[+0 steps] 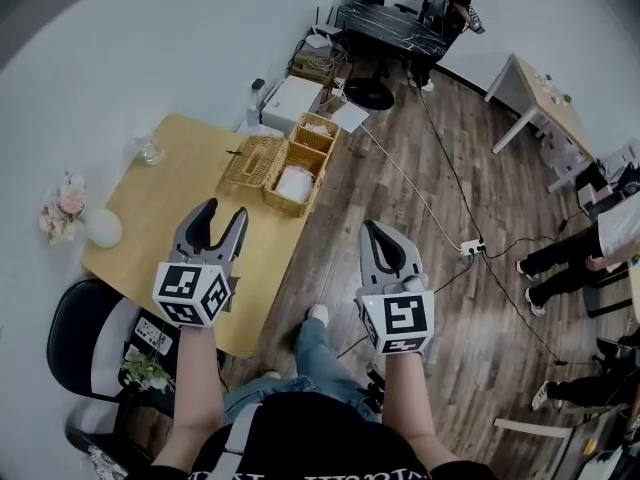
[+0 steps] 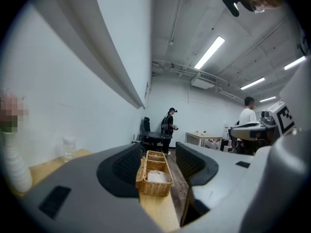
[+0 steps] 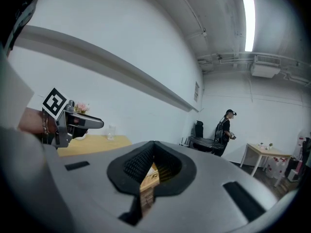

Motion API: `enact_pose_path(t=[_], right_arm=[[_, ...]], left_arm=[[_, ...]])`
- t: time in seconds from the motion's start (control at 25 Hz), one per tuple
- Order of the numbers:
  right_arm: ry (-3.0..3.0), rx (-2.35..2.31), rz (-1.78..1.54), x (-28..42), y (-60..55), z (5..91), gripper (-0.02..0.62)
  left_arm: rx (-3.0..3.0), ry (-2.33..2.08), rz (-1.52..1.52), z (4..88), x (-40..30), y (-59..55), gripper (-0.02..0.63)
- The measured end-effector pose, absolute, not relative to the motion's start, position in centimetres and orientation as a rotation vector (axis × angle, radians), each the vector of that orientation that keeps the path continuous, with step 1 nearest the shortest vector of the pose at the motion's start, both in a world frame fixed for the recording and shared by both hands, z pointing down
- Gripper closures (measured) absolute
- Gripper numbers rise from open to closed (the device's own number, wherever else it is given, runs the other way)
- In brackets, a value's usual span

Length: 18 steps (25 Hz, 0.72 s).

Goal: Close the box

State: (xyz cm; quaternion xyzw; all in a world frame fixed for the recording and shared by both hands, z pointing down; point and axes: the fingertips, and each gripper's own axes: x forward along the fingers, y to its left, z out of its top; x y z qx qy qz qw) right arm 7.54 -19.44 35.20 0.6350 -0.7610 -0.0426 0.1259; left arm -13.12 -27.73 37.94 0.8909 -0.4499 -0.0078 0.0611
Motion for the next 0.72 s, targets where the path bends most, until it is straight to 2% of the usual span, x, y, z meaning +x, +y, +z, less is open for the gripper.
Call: enact_pose_path(t=[0.32, 0.72], right_arm=[[-2.294, 1.796, -0.058, 14.3, -28.7, 36.0, 0.583], [-2.373, 1.637, 0.097, 17.9, -37.5, 41.1, 0.583]], left_arm=[[2.542, -1.43, 0.014, 40.4, -9.4, -35.5, 0.376], [2.263, -1.557, 0.06, 47.0, -9.2, -42.4, 0.376]])
